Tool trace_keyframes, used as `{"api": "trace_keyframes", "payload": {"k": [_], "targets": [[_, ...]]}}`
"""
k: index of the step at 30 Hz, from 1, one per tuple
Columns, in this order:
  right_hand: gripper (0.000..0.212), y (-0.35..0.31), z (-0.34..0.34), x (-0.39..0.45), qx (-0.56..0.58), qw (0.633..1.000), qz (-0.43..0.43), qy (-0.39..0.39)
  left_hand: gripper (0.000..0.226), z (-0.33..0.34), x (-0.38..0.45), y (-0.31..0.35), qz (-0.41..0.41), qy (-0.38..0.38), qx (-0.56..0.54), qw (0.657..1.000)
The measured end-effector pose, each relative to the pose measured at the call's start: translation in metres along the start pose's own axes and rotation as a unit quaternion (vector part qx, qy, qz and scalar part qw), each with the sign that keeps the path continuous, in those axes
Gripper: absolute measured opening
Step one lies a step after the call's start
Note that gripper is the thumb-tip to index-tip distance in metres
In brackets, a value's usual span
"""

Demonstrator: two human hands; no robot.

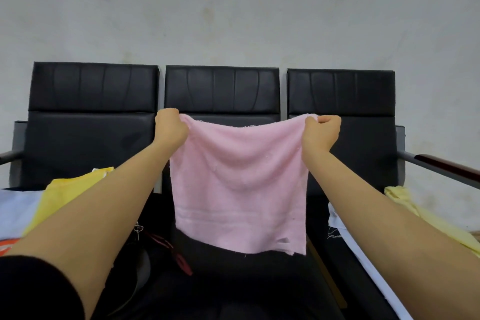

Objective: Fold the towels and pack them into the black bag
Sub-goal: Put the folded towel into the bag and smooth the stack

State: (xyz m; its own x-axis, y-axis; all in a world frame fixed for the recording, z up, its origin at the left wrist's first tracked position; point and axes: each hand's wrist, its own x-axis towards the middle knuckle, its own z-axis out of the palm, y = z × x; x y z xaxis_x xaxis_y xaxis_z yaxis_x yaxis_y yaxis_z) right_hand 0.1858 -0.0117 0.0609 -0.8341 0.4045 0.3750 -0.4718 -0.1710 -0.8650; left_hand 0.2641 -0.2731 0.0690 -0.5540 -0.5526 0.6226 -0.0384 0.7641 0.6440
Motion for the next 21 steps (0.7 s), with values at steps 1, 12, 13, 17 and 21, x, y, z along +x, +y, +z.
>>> {"api": "trace_keyframes", "payload": {"k": [1,12,13,17,21], "targets": [[0.019,-0.001,0.0,0.0,0.012,1.0,0.003,0.008,0.031,0.0,0.003,-0.001,0.0,0.003,-0.002,1.0],[0.051,0.002,0.0,0.009,-0.051,0.999,0.009,-0.012,0.03,0.007,0.008,-0.016,-0.06,0.04,-0.044,0.996],[0.052,0.002,0.0,0.009,-0.046,0.999,0.009,-0.013,0.029,0.007,0.008,-0.016,-0.061,0.037,-0.042,0.997],[0.053,0.002,0.002,0.011,-0.025,1.0,0.011,-0.009,0.028,0.004,0.007,-0.012,-0.047,0.033,-0.04,0.998],[0.047,0.005,0.004,0.013,-0.055,0.998,0.004,-0.008,0.029,0.001,0.005,-0.01,-0.062,0.041,-0.016,0.997]]}}
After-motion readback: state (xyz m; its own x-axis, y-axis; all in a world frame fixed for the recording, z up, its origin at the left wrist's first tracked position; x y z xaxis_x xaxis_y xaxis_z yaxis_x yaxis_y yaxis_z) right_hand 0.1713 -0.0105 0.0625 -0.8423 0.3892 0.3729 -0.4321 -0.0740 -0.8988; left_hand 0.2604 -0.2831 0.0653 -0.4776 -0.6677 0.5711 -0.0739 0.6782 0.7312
